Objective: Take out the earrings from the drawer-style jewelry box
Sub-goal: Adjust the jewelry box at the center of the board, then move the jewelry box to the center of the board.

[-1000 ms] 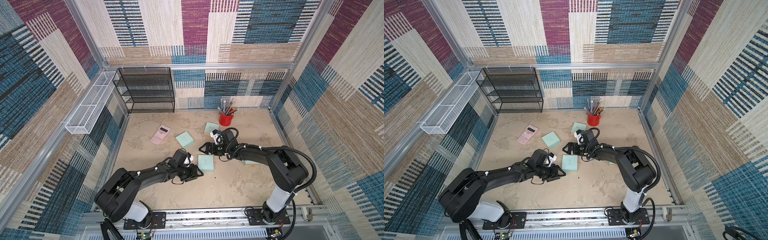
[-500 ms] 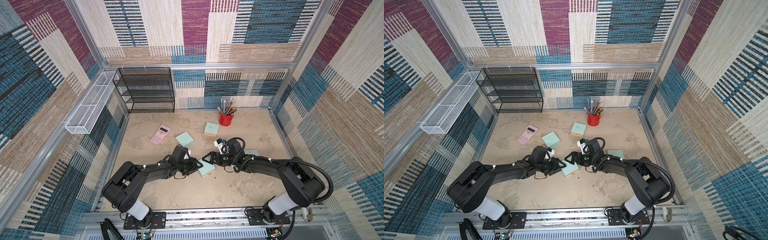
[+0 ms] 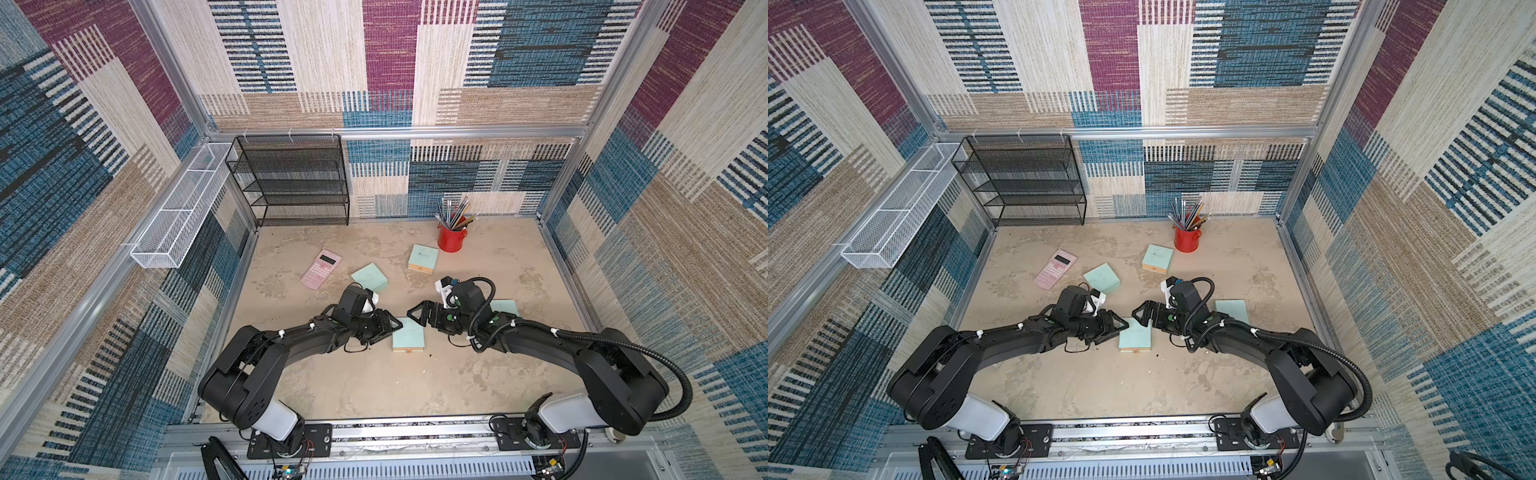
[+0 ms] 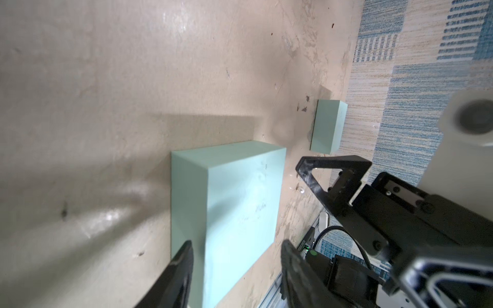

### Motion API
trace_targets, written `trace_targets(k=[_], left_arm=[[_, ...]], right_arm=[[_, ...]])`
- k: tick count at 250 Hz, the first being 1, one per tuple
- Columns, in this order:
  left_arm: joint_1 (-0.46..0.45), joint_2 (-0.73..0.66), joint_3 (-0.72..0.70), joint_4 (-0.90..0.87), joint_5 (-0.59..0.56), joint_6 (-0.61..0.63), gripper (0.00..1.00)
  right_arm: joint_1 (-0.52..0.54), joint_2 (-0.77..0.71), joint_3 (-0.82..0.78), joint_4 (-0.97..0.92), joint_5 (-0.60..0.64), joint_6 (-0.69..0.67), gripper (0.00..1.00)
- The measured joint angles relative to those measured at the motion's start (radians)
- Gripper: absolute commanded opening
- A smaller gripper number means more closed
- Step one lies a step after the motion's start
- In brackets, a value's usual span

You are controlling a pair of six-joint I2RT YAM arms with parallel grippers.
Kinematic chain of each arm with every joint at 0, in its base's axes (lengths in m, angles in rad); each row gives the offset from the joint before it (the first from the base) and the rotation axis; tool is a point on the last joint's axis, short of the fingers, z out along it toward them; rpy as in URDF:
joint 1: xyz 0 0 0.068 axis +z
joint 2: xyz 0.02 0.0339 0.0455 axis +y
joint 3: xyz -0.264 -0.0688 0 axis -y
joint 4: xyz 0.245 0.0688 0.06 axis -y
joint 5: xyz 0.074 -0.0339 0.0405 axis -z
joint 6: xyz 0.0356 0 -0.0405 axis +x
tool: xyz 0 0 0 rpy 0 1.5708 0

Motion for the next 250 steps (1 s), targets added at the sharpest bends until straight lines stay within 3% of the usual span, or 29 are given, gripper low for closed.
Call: trace_targets(k=[128, 150, 250], left_arm=[[-0.004, 0.050, 0.011, -0.026, 0.076, 0.050, 0.53], [-0.006, 0.060, 0.013, -0.022, 0.085, 0.050, 0.53], [-0.017, 0.130, 0.056, -0.003, 0.092, 0.050, 0.53]], right_arm=[[0.039, -0.010, -0.050, -0.076, 0.044, 0.096, 0.43], [0.039, 0.006, -0.042, -0.076, 0.043, 0.096, 0.39], [0.035, 0.047, -0.008, -0.103, 0.080, 0.069, 0.38]])
